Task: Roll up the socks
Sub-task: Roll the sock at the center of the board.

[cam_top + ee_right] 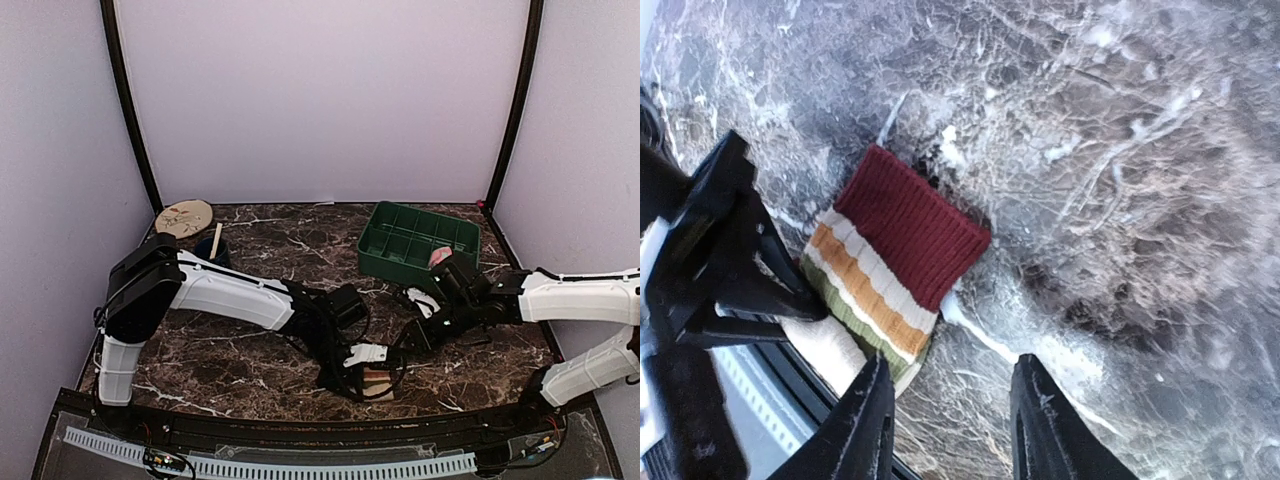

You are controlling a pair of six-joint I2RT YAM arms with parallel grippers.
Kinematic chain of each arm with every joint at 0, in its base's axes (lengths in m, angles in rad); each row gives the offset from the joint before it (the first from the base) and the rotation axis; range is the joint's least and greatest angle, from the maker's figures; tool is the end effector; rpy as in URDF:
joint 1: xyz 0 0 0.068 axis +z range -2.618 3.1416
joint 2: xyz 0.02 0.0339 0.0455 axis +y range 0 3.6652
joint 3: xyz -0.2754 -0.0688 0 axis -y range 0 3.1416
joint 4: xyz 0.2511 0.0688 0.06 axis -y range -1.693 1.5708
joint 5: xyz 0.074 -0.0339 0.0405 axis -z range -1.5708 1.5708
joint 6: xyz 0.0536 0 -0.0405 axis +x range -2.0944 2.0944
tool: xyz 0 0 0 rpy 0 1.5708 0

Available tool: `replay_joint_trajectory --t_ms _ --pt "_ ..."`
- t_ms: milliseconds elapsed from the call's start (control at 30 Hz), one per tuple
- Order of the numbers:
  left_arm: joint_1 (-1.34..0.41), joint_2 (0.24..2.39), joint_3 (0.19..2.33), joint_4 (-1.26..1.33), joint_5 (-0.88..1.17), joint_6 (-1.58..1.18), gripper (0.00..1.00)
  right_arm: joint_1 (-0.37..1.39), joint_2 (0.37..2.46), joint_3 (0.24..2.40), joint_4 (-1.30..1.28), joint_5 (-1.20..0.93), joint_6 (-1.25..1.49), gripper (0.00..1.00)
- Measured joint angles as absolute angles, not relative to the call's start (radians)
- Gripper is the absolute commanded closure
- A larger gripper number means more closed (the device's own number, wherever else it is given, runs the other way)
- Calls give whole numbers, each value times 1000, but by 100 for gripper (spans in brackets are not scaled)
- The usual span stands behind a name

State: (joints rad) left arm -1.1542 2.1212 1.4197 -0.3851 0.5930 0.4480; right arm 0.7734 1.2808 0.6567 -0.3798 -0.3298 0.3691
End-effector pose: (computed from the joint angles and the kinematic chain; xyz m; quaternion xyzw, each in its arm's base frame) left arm 0.1546 -0.4234 0.1272 0.7155 0.5958 -0.3454 0.1170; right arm 0.1646 0.1850 0.1742 -0.2351 0.9186 0.2817 0.1469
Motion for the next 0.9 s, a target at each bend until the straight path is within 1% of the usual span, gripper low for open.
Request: replay_joint_trajectory --t_ms 167,433,667,900 --pt "-1121 2170 1472 -430 692 424 80 894 1175 637 -382 -173 403 64" --pt "-1056 2211 1482 -470 852 392 80 1083 1093 609 -392 97 479 65" --pt "-995 2249 1502 -496 952 354 79 1174 1071 585 -399 210 507 65" --pt "-982 2284 1526 -514 1021 332 78 1290 1140 599 -397 264 474 64"
